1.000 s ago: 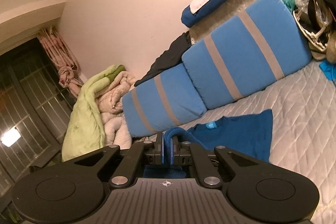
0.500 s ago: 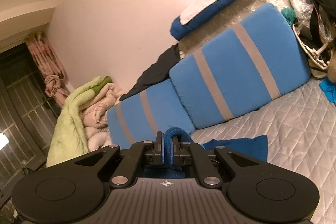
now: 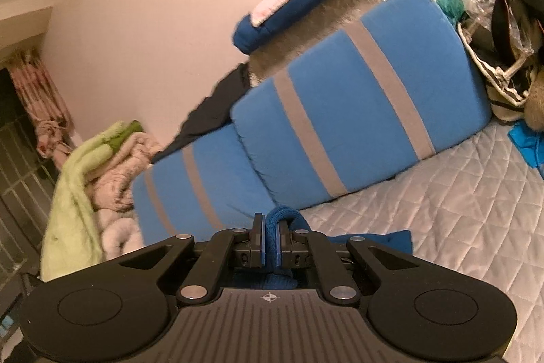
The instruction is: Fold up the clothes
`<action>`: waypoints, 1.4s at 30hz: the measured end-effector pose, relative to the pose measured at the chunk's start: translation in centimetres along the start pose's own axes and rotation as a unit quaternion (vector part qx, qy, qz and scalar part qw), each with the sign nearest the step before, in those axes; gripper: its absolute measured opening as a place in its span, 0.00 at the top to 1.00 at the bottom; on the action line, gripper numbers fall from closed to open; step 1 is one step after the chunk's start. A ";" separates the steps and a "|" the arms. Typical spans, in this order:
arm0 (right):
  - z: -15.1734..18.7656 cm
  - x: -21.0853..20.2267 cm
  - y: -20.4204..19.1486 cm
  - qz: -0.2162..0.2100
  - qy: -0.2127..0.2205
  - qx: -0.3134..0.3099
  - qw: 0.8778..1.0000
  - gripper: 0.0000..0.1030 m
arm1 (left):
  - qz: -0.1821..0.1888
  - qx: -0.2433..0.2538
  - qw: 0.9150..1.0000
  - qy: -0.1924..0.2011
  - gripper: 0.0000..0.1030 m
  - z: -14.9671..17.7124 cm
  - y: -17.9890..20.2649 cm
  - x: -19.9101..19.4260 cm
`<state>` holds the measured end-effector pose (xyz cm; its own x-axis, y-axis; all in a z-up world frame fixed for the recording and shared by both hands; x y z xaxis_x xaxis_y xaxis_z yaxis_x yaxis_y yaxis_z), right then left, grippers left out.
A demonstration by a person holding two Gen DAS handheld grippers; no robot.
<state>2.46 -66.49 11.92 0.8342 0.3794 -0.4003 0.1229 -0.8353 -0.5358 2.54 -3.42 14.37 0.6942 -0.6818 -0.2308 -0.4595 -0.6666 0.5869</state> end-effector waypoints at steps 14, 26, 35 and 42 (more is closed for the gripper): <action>1.9 9.7 3.2 0.056 -0.043 0.032 0.997 0.93 | -0.051 -0.042 0.997 -0.038 0.94 0.4 -6.5 6.2; 3.5 17.4 6.6 0.107 -0.088 0.057 0.989 0.93 | -0.098 -0.090 0.988 -0.073 0.92 2.1 -12.5 11.7; 5.7 20.8 8.2 0.135 -0.132 0.076 0.979 0.79 | -0.119 -0.140 0.980 -0.081 0.85 4.5 -15.7 13.1; 7.0 19.9 7.7 0.125 -0.152 0.073 0.978 0.43 | -0.082 -0.155 0.982 -0.071 0.58 5.8 -15.5 12.6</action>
<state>16.28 -62.60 -5.36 0.6276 0.2895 -0.7227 -0.1608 -0.8600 -0.4842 15.21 -3.36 -2.13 0.6495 -0.6235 -0.4351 -0.1420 -0.6616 0.7363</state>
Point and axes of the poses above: each gripper's, at about its wrist camera, not at the fingertips, and x roughly the way its jaws point, y to its right, z to its underside, the point moved 5 cm from there along x, roughly the way its jaws point, and after that the axes turned 15 degrees about z, right-handed, at the moved point
